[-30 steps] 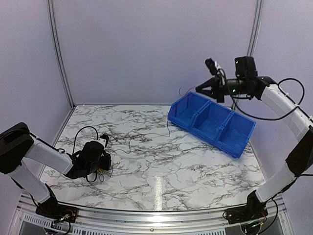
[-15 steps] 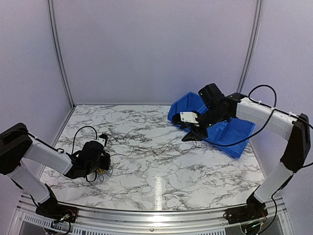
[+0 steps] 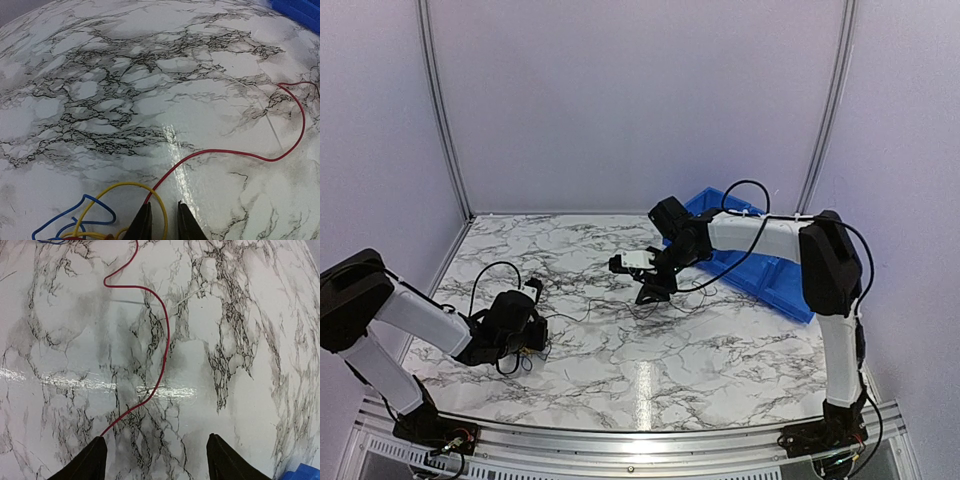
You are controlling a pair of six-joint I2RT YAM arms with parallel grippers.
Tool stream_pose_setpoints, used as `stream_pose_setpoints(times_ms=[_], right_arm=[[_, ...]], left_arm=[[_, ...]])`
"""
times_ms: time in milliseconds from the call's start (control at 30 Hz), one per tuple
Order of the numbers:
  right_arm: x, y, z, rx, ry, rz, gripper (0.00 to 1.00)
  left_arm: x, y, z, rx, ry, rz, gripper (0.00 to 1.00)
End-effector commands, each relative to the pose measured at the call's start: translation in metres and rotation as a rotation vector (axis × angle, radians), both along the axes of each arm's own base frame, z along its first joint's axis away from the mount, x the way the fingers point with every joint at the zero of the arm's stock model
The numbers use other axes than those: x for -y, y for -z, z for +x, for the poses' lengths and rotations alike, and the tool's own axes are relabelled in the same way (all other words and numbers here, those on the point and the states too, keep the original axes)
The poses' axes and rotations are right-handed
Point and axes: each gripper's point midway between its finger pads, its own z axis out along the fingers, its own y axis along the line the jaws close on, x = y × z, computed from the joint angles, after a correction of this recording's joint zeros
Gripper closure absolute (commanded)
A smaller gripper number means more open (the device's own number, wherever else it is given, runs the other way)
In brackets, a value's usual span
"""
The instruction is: Untangle the cables
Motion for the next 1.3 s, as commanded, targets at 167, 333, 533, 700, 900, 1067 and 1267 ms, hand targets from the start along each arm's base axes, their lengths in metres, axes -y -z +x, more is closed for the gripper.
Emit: stream_pose_setpoints(times_ms=[167, 333, 533, 700, 900, 1067, 1267], right_arm=[[-0.033, 0.011, 0.008, -0.116, 0.048, 0.044, 0.32], [-0.037, 0.027, 0.004, -0.175, 0.061, 0.052, 0.35], [-0.04, 0.042, -0.002, -0.242, 0.071, 0.047, 0.44], [-0.045, 0.047, 0.003, -0.267, 0.109, 0.062, 0.68], [-0.053, -0.008, 0.01, -0.224, 0.124, 0.147, 1.0], [-0.049, -0.131, 0.003, -0.099, 0.099, 0.322, 1.0], [-0.017, -0.275, 0.007, 0.073, 0.116, 0.546, 1.0]], left_arm=[[-0.005, 0.019, -0.003, -0.057, -0.035, 0.011, 0.8], [-0.003, 0.024, -0.003, -0.072, -0.035, 0.004, 0.79], [-0.003, 0.024, -0.004, -0.073, -0.034, -0.001, 0.78], [-0.003, 0.026, -0.005, -0.078, -0.037, -0.008, 0.77], [-0.007, 0.036, -0.009, -0.1, -0.038, 0.015, 0.76], [-0.01, 0.048, -0.015, -0.131, -0.034, 0.033, 0.78], [-0.016, 0.06, -0.022, -0.165, -0.038, 0.051, 0.78]])
